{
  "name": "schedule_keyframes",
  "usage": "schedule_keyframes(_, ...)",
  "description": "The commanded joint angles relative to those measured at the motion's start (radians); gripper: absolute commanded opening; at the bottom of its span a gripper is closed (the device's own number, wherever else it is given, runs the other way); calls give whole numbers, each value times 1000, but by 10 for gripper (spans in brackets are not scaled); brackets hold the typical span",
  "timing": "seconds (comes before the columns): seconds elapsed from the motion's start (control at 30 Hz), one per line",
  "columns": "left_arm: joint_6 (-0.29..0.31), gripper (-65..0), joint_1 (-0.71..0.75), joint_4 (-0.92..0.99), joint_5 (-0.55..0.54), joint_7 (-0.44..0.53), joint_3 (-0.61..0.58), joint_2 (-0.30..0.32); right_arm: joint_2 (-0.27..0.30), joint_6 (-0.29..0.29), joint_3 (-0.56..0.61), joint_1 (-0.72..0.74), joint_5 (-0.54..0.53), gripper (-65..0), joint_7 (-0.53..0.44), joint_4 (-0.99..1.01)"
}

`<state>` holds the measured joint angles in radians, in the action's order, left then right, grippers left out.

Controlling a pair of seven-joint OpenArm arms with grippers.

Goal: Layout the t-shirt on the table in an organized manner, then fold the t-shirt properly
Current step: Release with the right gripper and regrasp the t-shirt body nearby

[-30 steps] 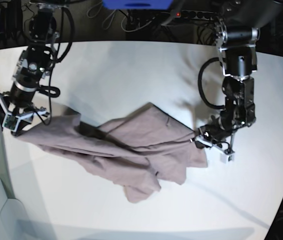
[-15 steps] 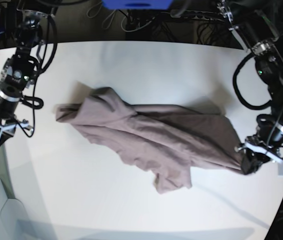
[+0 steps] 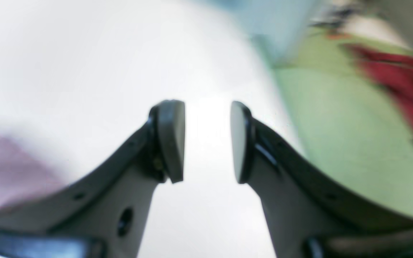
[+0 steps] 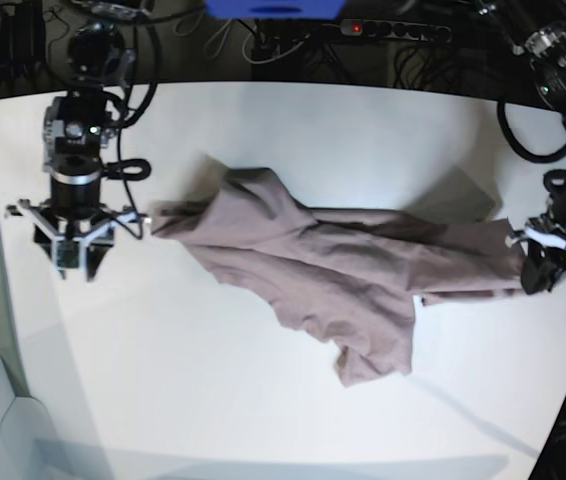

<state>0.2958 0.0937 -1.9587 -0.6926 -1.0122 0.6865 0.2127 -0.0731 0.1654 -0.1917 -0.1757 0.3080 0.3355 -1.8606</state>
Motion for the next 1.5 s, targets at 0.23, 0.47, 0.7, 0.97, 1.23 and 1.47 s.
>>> schedule_keyframes(0.23, -8, -647, 108, 80, -12, 22, 2, 12, 40, 12, 222, 37, 1, -430, 159, -18)
schedule_keyframes(0.47, -4, -647, 202, 97, -12, 25, 3, 12, 39, 12, 311, 184, 1, -429, 322, 26)
schedule_keyframes(0.7, 0, -647, 255, 86, -14, 26, 34, 8, 39, 13, 384, 381, 1, -429, 529, 201)
schedule_keyframes(0.97, 1, -647, 262, 95, -22, 22, 134, 3, 32, 52, 522, 454, 0, -387, 552, 388)
schedule_keyframes(1.23, 1, -647, 266, 92, -23, 22, 149, 3, 8, 128, 525, 486, 0, -305, 517, 461)
schedule_keyframes(1.47, 1, -647, 266, 95, -23, 23, 151, 3, 5, 128, 486, 522, 0, -306, 439, 580)
